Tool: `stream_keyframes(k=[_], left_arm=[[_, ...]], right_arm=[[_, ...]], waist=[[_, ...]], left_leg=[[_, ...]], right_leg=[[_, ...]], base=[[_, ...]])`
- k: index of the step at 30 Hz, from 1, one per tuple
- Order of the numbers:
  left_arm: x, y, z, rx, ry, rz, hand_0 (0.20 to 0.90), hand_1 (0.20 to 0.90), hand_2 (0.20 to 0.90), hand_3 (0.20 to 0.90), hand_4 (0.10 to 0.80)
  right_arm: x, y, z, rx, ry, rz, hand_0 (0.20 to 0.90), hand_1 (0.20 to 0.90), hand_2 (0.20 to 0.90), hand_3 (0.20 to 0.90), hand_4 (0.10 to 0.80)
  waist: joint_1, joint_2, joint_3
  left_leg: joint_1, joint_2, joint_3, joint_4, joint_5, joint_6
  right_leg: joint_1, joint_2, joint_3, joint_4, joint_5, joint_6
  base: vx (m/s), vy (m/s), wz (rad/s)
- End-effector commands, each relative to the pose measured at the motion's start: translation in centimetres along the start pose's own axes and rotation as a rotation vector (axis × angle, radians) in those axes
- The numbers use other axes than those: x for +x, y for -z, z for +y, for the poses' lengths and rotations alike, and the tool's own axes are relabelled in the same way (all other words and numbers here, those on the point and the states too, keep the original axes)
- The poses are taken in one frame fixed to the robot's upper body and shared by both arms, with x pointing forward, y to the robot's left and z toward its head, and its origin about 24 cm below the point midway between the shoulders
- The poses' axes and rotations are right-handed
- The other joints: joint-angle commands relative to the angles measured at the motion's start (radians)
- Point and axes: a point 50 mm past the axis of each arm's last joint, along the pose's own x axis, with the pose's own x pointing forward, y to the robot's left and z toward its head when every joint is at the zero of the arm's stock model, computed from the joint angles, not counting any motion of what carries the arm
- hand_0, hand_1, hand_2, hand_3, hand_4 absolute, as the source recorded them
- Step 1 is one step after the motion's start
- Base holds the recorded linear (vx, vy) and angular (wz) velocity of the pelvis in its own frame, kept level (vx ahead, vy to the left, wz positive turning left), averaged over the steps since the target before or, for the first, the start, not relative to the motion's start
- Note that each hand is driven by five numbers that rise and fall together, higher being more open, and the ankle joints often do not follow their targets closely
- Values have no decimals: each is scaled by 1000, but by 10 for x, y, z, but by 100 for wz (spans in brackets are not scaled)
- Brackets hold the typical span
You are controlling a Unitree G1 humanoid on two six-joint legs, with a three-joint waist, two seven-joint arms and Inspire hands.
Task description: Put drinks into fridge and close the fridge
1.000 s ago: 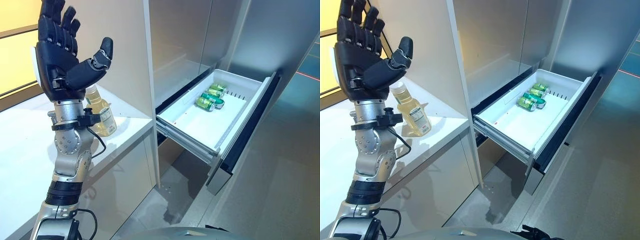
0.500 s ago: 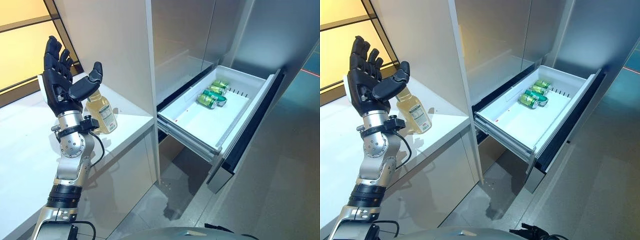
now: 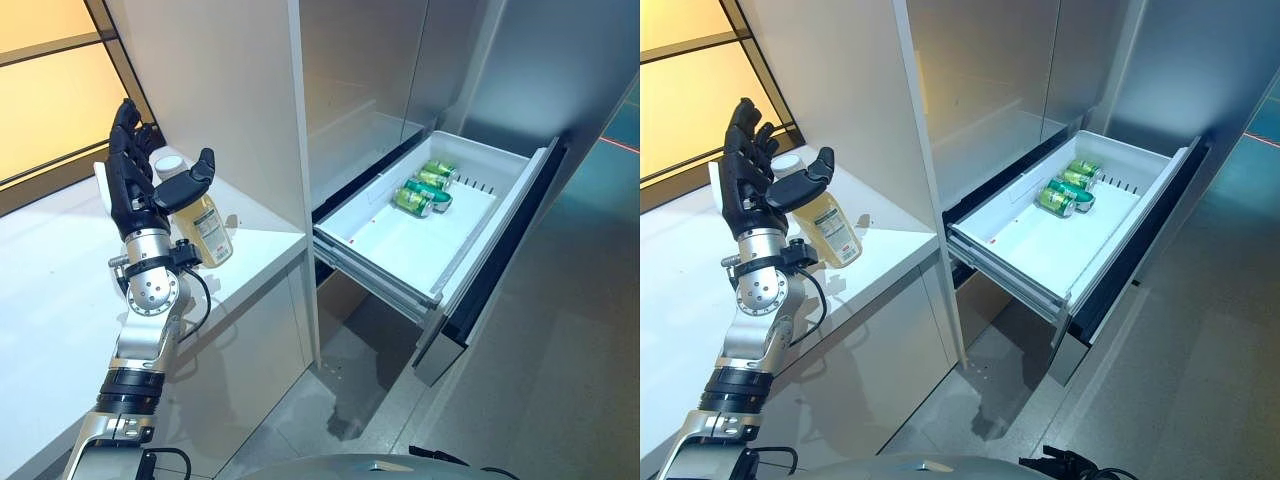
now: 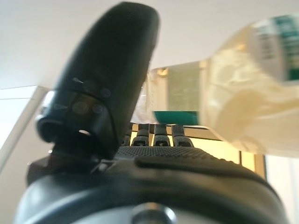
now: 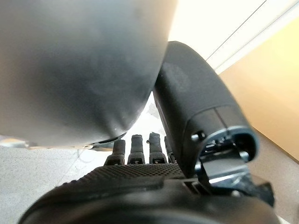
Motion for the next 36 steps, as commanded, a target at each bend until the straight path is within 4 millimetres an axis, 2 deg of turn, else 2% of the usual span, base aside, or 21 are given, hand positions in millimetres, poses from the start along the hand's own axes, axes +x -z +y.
stream_keyframes(k=[1, 15, 29, 36], left_arm=[[19, -27, -2, 54, 32, -161, 900, 900, 900, 900, 800], [12, 5, 0, 73, 16, -10, 900, 900, 900, 900, 800], [5, 18, -3, 104, 45, 45, 900, 900, 900, 900, 800], [1, 26, 0, 190, 28, 69, 900, 900, 900, 900, 800]], right_arm=[[1, -7, 3, -29, -25, -3, 900, 900, 900, 900, 800], [1, -8, 2, -33, -23, 2, 900, 900, 900, 900, 800], [0, -10, 1, -30, -23, 2, 900, 900, 900, 900, 800], [0, -10, 1, -26, -23, 0, 900, 900, 900, 900, 800]], waist=[[-1, 29, 0], [-9, 29, 2], [-11, 29, 6], [-10, 30, 9]], left_leg=[[42, -42, 38, 19, -145, 44], [46, -43, 44, 20, -144, 43], [46, -43, 50, 22, -146, 45], [47, -44, 51, 25, -148, 46]], right_leg=[[-86, 60, 3, 120, -64, 9], [-85, 62, 11, 120, -62, 10], [-86, 64, 16, 122, -61, 11], [-84, 63, 17, 123, -62, 12]], base=[[0, 0, 0], [0, 0, 0], [0, 0, 0], [0, 0, 0]])
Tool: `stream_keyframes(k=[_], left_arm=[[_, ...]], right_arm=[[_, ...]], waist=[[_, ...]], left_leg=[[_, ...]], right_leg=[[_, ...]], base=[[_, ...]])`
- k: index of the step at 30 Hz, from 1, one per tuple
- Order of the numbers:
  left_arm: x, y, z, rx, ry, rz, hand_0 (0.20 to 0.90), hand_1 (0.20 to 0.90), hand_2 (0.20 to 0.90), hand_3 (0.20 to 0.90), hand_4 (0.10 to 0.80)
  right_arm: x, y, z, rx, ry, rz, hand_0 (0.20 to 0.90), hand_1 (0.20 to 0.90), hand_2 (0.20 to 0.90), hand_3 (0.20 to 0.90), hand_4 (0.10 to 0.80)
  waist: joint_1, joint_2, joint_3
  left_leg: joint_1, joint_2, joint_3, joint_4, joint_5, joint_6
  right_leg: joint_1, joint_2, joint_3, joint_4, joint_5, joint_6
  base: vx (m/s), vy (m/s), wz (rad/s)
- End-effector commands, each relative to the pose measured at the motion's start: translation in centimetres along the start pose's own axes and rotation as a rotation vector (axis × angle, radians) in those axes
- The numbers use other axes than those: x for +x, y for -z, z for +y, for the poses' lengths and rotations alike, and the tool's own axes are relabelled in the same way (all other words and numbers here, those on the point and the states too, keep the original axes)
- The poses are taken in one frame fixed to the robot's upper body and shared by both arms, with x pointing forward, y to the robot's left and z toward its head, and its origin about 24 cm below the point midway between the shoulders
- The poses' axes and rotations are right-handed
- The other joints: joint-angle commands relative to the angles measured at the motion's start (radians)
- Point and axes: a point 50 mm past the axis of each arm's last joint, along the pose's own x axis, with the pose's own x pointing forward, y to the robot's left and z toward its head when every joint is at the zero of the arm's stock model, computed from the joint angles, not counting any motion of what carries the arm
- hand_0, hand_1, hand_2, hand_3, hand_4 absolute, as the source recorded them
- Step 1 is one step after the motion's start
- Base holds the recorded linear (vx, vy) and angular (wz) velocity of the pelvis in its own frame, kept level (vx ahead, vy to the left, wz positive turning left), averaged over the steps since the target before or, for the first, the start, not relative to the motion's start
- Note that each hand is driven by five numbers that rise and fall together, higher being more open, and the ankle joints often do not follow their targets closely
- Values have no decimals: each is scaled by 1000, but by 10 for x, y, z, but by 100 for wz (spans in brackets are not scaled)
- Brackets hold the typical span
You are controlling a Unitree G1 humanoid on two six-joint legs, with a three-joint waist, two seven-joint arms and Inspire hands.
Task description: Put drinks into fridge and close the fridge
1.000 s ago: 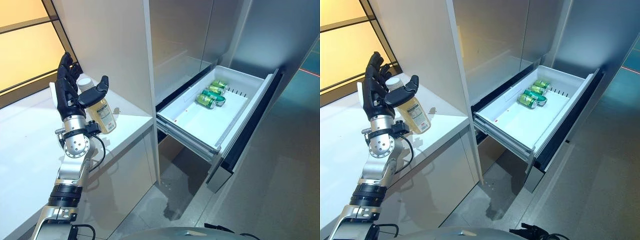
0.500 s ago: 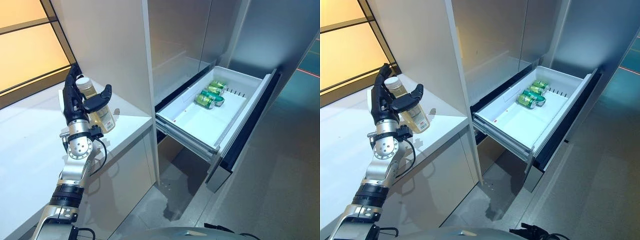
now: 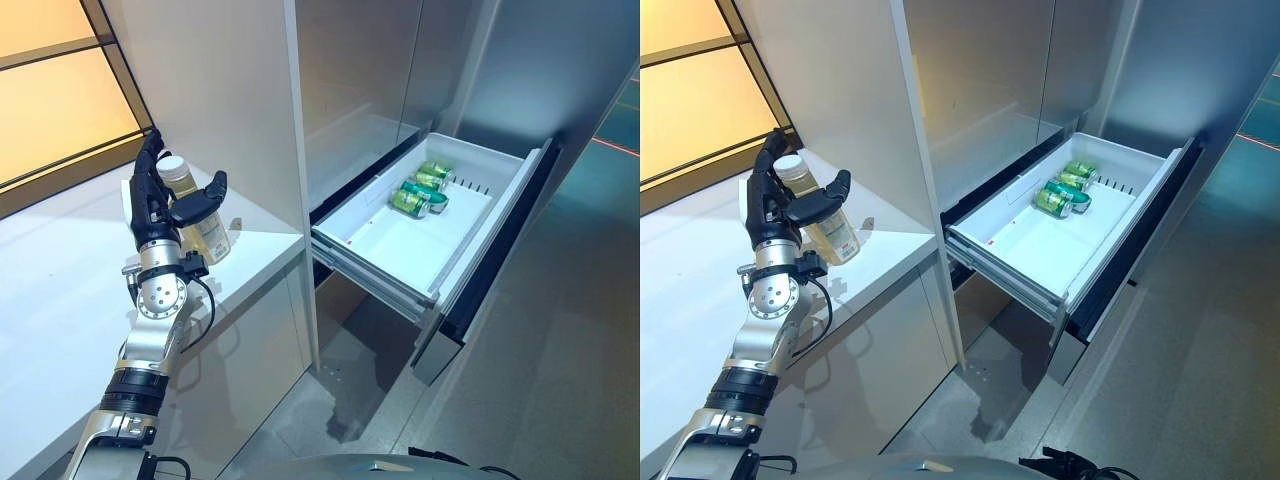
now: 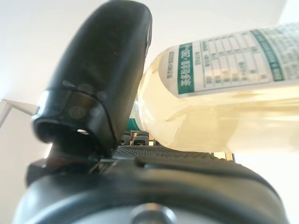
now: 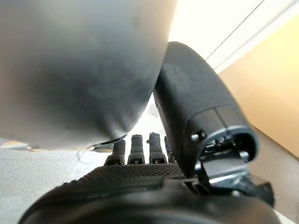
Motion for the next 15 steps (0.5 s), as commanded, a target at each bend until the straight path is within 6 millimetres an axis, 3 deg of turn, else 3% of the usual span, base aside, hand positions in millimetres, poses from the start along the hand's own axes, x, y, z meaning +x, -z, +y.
stream_keyframes(k=[1, 15], left_arm=[[8, -1, 2, 109, -21, -38, 900, 900, 900, 900, 800], [3, 6, 17, 75, -144, -24, 900, 900, 900, 900, 800]], right_arm=[[0, -8, 0, -32, -20, -9, 900, 900, 900, 900, 800], [0, -7, 1, -30, -21, -6, 900, 900, 900, 900, 800]], waist=[[-6, 29, 9], [-2, 24, 12]], left_leg=[[36, -44, 39, 26, -148, 46], [33, -46, 35, 30, -150, 47]], right_leg=[[-88, 62, 8, 119, -62, 12], [-90, 63, 8, 123, -64, 10]], base=[[0, 0, 0], [0, 0, 0]])
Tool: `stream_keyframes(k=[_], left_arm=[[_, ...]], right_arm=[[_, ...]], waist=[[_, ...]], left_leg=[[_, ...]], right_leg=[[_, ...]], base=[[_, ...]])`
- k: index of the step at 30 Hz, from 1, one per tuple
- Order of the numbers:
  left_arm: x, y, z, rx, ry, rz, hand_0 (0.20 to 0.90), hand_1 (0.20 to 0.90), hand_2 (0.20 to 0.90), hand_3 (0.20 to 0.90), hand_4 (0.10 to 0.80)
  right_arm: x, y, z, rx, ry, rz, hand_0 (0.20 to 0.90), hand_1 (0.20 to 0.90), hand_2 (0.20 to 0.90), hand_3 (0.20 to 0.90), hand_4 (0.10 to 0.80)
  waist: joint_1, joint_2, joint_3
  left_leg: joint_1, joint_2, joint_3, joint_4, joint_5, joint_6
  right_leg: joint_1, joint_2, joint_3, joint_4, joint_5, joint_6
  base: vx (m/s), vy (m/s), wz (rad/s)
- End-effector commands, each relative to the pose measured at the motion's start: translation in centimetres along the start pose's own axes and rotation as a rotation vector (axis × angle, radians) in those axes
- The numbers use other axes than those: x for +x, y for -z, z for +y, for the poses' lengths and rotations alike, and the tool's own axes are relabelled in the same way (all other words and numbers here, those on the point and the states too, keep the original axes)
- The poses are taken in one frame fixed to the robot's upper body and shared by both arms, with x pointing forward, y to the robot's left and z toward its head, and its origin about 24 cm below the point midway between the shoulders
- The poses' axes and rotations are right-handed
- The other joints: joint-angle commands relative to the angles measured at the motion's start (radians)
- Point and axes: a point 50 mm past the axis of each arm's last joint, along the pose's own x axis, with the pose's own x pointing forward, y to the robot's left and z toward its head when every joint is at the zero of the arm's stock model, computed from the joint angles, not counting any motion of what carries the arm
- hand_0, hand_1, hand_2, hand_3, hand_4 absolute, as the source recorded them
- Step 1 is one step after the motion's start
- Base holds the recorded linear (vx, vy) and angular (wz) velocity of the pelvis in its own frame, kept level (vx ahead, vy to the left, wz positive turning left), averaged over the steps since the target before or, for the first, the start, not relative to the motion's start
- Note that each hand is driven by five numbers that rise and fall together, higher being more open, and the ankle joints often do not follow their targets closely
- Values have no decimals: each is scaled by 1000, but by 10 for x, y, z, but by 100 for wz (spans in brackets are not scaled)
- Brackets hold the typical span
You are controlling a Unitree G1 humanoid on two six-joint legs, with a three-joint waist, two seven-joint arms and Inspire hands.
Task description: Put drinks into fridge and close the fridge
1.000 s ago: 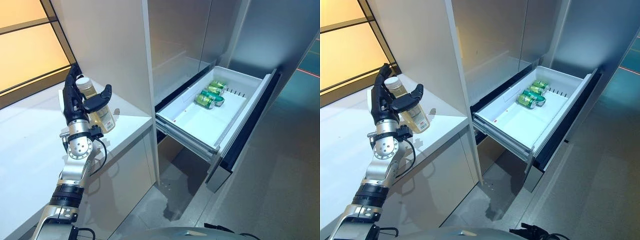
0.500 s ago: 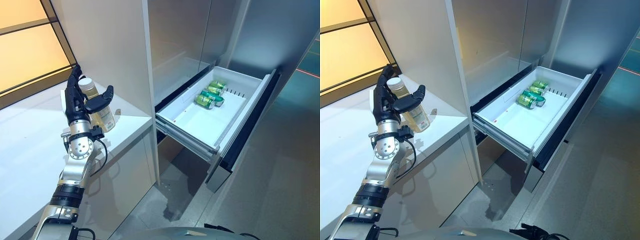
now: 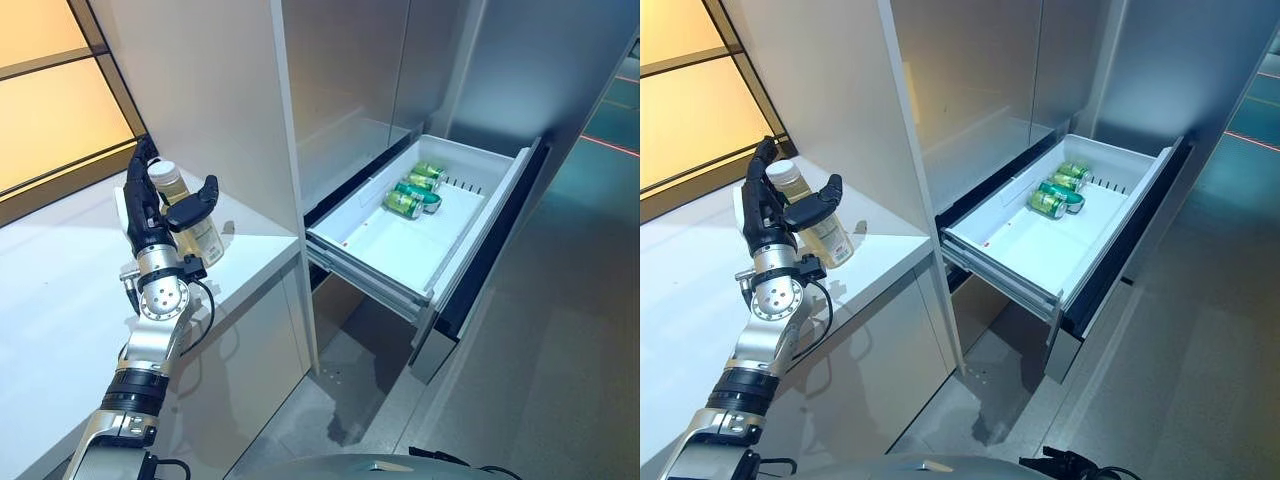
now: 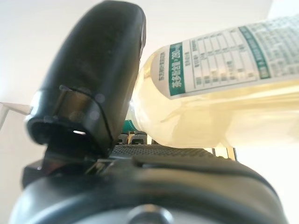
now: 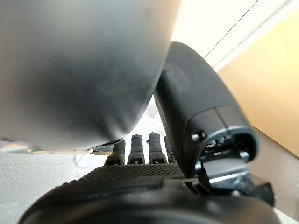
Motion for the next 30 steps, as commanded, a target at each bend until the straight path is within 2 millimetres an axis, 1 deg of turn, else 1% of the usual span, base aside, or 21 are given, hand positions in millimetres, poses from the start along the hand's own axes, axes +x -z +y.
stream_keyframes(k=[1, 6, 13, 22, 30], left_arm=[[6, -3, 12, 25, -54, -53, 900, 900, 900, 900, 800], [4, -3, 7, -15, -36, -47, 900, 900, 900, 900, 800], [2, -7, -2, -60, 67, -36, 900, 900, 900, 900, 800], [-4, -5, -17, -214, 184, 51, 900, 900, 900, 900, 800], [-3, -8, -18, -203, 223, 47, 900, 900, 900, 900, 800]], right_arm=[[1, -5, 2, -30, -18, -5, 900, 900, 900, 900, 800], [1, -6, 4, -32, -19, -6, 900, 900, 900, 900, 800], [1, -7, 3, -33, -19, -7, 900, 900, 900, 900, 800], [1, -11, 3, -28, -18, -12, 900, 900, 900, 900, 800], [1, -11, 1, -24, -15, -12, 900, 900, 900, 900, 800]], waist=[[13, 14, 17], [14, 14, 17], [14, 15, 21], [19, 17, 29], [19, 19, 29]], left_leg=[[28, -46, 34, 30, -150, 46], [27, -47, 33, 30, -149, 47], [27, -46, 35, 31, -150, 48], [26, -47, 31, 34, -151, 50], [27, -48, 31, 34, -151, 51]], right_leg=[[-95, 62, 5, 123, -65, 10], [-95, 62, 5, 125, -65, 10], [-97, 63, 6, 127, -66, 11], [-98, 62, 6, 129, -64, 12], [-95, 62, 7, 126, -63, 13]], base=[[0, 0, 0], [0, 0, 0], [0, 0, 0], [0, 0, 0], [0, 0, 0]])
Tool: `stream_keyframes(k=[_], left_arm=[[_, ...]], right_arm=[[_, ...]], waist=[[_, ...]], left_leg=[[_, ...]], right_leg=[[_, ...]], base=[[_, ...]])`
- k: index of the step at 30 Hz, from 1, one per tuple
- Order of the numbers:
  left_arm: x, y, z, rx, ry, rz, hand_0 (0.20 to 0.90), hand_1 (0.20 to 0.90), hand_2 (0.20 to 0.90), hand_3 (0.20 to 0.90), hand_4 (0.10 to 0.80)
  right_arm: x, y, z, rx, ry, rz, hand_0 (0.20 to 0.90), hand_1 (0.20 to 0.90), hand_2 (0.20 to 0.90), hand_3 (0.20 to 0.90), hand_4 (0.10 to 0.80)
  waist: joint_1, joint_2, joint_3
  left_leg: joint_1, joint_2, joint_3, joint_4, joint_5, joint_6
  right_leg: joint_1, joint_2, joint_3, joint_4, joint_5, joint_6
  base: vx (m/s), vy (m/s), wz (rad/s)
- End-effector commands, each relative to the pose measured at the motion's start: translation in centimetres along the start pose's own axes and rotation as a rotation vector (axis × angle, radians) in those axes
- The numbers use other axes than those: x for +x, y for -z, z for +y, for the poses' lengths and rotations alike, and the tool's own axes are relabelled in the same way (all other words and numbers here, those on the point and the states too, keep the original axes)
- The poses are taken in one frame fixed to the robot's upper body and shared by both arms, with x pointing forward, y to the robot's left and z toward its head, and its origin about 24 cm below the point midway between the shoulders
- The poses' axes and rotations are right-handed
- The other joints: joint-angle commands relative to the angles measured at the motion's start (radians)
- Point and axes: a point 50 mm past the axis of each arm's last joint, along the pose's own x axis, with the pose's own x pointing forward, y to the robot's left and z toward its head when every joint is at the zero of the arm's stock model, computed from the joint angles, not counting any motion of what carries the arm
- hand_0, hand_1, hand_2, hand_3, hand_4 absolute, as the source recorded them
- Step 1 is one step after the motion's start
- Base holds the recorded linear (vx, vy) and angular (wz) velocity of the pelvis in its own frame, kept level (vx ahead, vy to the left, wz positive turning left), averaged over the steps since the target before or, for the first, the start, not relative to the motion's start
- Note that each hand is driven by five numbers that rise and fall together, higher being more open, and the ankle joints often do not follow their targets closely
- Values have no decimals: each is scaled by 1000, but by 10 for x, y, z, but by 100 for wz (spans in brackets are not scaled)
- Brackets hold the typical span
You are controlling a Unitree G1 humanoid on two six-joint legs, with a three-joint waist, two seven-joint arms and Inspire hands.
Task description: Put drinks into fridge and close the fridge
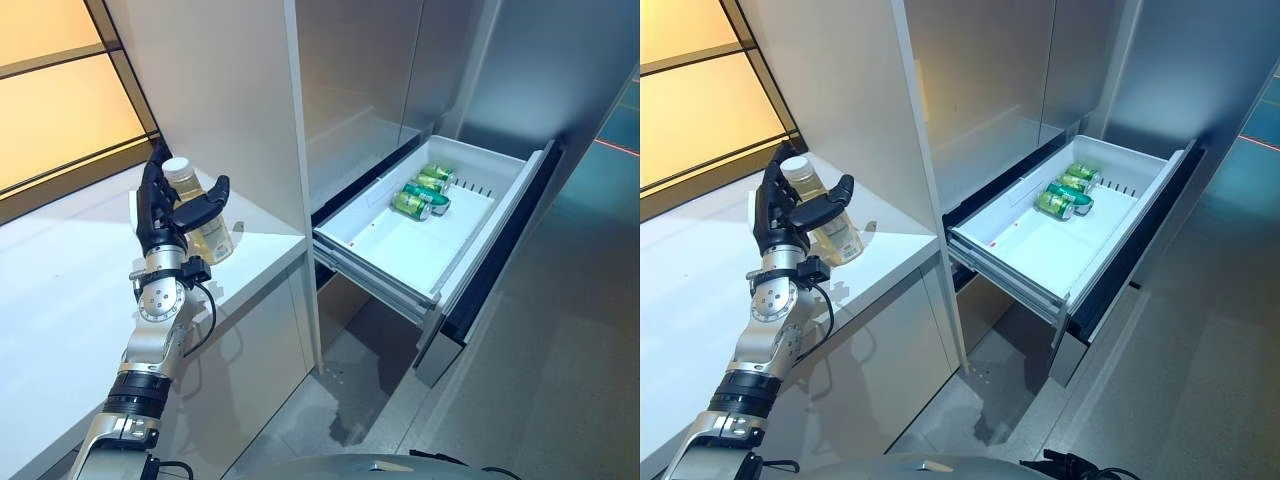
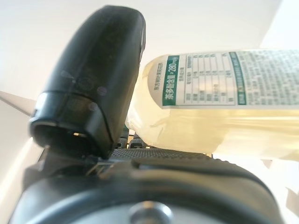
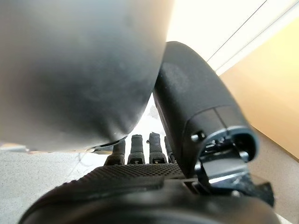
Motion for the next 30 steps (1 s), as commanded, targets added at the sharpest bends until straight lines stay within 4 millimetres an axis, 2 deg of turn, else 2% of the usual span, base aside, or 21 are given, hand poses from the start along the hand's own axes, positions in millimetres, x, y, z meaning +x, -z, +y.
stream_keyframes(k=[1, 16, 24, 30], left_arm=[[1, -10, -13, -20, 87, -30, 900, 900, 900, 900, 800], [10, -21, 4, 168, 33, -76, 900, 900, 900, 900, 800], [12, -21, 5, 205, 75, -59, 900, 900, 900, 900, 800], [15, -20, 8, 166, 116, -5, 900, 900, 900, 900, 800]], right_arm=[[1, -12, 1, -24, -16, -22, 900, 900, 900, 900, 800], [0, -9, 0, -20, -13, -23, 900, 900, 900, 900, 800], [0, -9, -1, -17, -11, -25, 900, 900, 900, 900, 800], [-1, -8, -3, -15, -8, -25, 900, 900, 900, 900, 800]], waist=[[-2, 23, 27], [-2, 25, 26], [-2, 25, 26], [-2, 28, 24]], left_leg=[[28, -48, 31, 34, -151, 50], [30, -49, 29, 31, -151, 50], [29, -49, 29, 30, -149, 50], [29, -49, 30, 30, -148, 49]], right_leg=[[-95, 63, 8, 125, -62, 13], [-92, 62, 7, 120, -63, 15], [-92, 62, 8, 119, -62, 15], [-92, 62, 8, 116, -60, 17]], base=[[0, 0, 0], [0, 0, 0], [0, 0, 0], [0, 0, 0]])
